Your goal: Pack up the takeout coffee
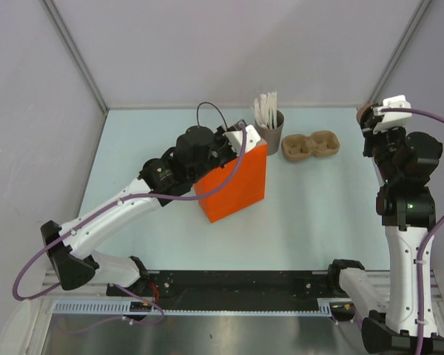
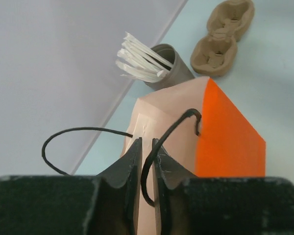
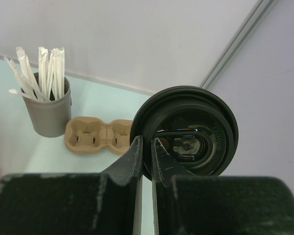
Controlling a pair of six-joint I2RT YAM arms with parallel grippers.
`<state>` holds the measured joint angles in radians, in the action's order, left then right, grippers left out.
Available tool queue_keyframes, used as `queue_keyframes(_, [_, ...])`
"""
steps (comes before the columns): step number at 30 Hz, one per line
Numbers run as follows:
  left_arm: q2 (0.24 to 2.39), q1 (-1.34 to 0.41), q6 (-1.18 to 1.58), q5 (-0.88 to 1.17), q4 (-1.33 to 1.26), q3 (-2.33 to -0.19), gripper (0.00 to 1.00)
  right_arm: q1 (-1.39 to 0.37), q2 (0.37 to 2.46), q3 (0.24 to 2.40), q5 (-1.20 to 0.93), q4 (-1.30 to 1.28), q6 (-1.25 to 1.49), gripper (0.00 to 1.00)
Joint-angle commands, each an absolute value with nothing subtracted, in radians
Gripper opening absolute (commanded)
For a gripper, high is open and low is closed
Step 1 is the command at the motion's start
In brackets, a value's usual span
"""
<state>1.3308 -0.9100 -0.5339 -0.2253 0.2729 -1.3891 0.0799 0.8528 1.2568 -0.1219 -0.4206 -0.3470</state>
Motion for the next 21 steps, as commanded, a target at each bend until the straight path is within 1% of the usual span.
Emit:
queue_keyframes(1, [1.299,-0.910,-0.460,-0.114,0.340,-1.385,0.22,0.057,0.850,1.270,-0.123,-0.425,-0.342,0.00])
queue_keyframes(3, [1.299,-0.908,-0.450,-0.095,0.350,-1.388,0.26,0.041,0.854,1.270,-0.117,-0.440,-0.353,0.00])
queue_keyframes(4, [1.299,-0.910,-0.442,-0.075,0.360,-1.390,0.34,0.034,0.854,1.270,-0.115,-0.445,-0.357,0.00])
queue_keyframes(5, [1.298,-0.908,-0.440,-0.063,0.368,-1.396,0.39,0.016,0.859,1.269,-0.112,-0.457,-0.362,0.00])
queue_keyframes(7, [1.298,-0.910,-0.431,-0.048,0.376,-1.404,0.53,0.003,0.861,1.269,-0.117,-0.469,-0.364,0.00])
queue_keyframes(9, [1.296,-0.908,-0.426,-0.037,0.380,-1.428,0.59,-0.032,0.864,1.270,-0.138,-0.482,-0.362,0.00])
queue_keyframes(10, [1.296,-0.908,-0.425,-0.037,0.383,-1.439,0.64,-0.041,0.864,1.270,-0.147,-0.485,-0.357,0.00])
queue_keyframes(14, [1.296,-0.904,-0.439,-0.052,0.393,-1.541,0.75,-0.086,0.876,1.281,-0.192,-0.518,-0.344,0.00])
queue_keyframes(15, [1.295,-0.899,-0.445,-0.052,0.399,-1.563,0.79,-0.110,0.894,1.288,-0.202,-0.532,-0.347,0.00])
queue_keyframes(17, [1.289,-0.873,-0.449,-0.054,0.403,-1.626,0.81,-0.132,0.913,1.311,-0.212,-0.567,-0.347,0.00])
queue_keyframes(20, [1.275,-0.826,-0.451,-0.049,0.402,-1.672,0.85,-0.164,0.934,1.330,-0.262,-0.587,-0.336,0.00])
queue_keyframes(21, [1.270,-0.812,-0.453,-0.049,0.394,-1.675,0.88,-0.172,0.940,1.335,-0.276,-0.592,-0.333,0.00])
